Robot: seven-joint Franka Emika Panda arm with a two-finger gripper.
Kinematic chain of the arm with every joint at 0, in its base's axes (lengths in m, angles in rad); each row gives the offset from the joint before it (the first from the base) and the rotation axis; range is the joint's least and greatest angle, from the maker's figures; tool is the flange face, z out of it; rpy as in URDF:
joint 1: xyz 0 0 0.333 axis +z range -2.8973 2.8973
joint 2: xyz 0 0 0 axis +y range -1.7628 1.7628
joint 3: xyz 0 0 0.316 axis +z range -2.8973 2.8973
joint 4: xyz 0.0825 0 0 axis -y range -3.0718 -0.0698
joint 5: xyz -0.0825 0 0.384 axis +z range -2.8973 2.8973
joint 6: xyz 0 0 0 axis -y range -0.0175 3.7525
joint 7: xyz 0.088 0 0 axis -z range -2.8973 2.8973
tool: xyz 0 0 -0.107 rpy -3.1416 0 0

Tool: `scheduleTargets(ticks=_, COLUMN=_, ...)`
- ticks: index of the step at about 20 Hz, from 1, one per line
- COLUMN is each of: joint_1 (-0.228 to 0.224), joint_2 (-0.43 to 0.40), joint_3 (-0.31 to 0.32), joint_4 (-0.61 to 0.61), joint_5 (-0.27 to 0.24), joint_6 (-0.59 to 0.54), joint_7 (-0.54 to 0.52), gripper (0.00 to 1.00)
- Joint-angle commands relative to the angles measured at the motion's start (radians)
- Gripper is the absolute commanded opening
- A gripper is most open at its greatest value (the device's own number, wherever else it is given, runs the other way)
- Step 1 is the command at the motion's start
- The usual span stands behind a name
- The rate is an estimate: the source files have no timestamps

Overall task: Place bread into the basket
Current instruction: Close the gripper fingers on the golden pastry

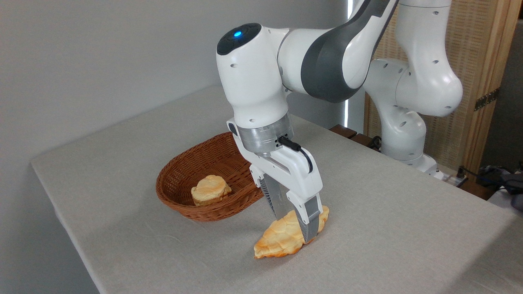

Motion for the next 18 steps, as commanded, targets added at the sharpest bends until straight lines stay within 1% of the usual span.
scheduleTargets(ticks=1, joint_1=-0.014, joint_2=-0.001, joint_3=0.012, joint_4=-0.014, joint_5=0.013, joint_6=0.026, joint_7=0.004, gripper=1.0)
scheduleTargets(ticks=5, joint_1=-0.016, joint_2=-0.004, joint_3=0.01, joint_4=-0.003, joint_5=-0.004, joint_6=0.034, joint_7=0.001, gripper=1.0)
scheduleTargets(ticks=7, joint_1=-0.016, joint_2=-0.006, joint_3=0.012, joint_4=-0.001, joint_5=-0.036, joint_6=0.034, joint_7=0.001, gripper=1.0)
scheduleTargets(ticks=9, joint_1=-0.016, joint_2=-0.006, joint_3=0.012, joint_4=0.005, joint_5=-0.053, joint_6=0.036, joint_7=0.002, gripper=1.0)
scheduleTargets(ticks=15, joint_1=-0.016, joint_2=-0.001, joint_3=0.013, joint_4=0.002, joint_5=-0.053, joint_6=0.042, joint_7=0.004, gripper=1.0)
scheduleTargets(ticks=18, joint_1=-0.016, joint_2=0.008, joint_3=0.013, joint_4=0.002, joint_5=-0.039, joint_6=0.042, joint_7=0.007, gripper=1.0)
